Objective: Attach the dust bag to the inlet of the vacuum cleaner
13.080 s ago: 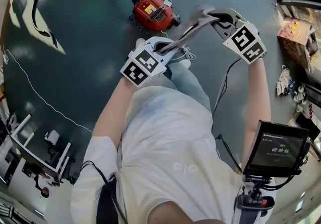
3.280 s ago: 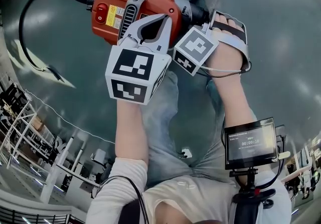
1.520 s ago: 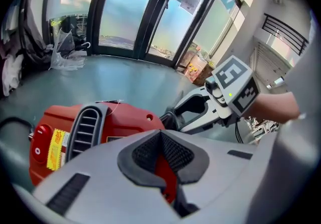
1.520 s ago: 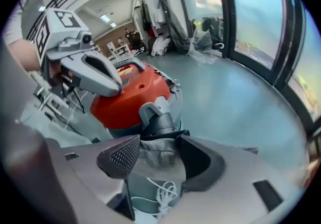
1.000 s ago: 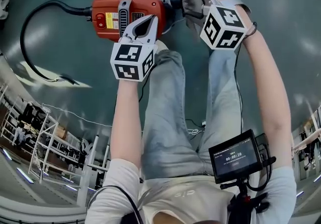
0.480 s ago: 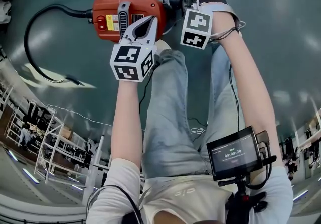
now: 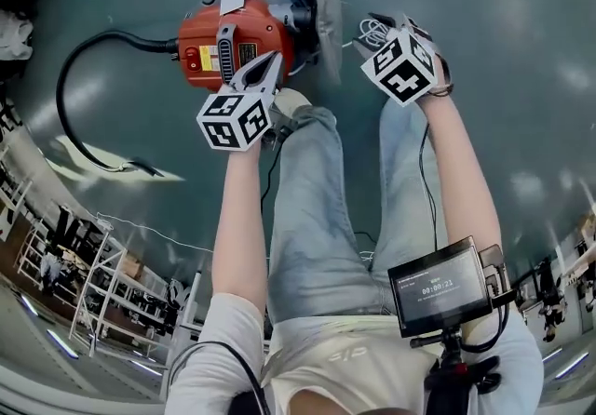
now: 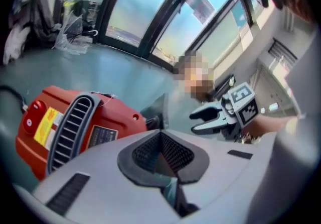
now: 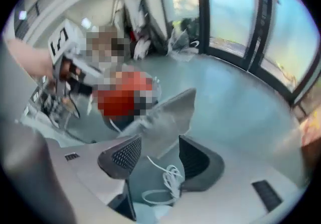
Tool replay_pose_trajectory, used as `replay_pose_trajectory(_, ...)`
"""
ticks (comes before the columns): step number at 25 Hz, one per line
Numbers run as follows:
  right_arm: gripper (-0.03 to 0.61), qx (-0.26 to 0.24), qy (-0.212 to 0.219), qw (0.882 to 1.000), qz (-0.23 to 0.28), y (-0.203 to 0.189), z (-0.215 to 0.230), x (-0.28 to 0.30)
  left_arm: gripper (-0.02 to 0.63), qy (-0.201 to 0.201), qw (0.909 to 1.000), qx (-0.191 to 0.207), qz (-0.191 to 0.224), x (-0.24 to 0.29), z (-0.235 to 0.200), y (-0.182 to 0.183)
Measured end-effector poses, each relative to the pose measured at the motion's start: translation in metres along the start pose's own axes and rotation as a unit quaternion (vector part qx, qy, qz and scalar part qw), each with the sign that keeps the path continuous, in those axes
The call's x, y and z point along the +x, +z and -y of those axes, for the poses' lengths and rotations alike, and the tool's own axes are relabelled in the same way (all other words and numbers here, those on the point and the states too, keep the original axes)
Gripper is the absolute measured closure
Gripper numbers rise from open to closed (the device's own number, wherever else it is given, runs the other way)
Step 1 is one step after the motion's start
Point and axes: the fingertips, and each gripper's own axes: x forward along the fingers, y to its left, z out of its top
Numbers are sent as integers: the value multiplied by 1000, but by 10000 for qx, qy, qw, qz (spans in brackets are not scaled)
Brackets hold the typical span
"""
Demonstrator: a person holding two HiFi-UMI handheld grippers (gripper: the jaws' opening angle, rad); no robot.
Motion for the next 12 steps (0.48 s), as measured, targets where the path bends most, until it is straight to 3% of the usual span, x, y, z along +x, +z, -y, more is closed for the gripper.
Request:
replay_pose_trajectory(1,334,536,238,9965,594,16,2,-36,607,-224,9988,-318,303,-11,24,16)
replay_pose_trajectory(3,334,1402,753,9723,1714,49,3,-111,607,-629,9919,-741,815,-37,78,49)
replay_pose_trajectory(5,334,1819,1119,9451,2475,71,-3,-158,607,-889,9879,-736,1033,-55,111,65)
replay_pose_trajectory(7,336,2030,1445,9160,3144,94,-10,-182,607,-1168,9853,-336,1203,-66,129,79)
replay_pose_trajectory(9,336,2228,1941,8735,3870,126,-21,-225,607,-1525,9768,329,1464,-88,163,104)
replay_pose_trajectory(11,337,2265,2350,8346,4438,161,-34,-295,607,-1874,9605,1015,1789,-127,219,143)
replay_pose_trajectory(12,337,2150,2459,8249,4614,176,-41,-333,607,-2009,9510,1291,1964,-149,250,164)
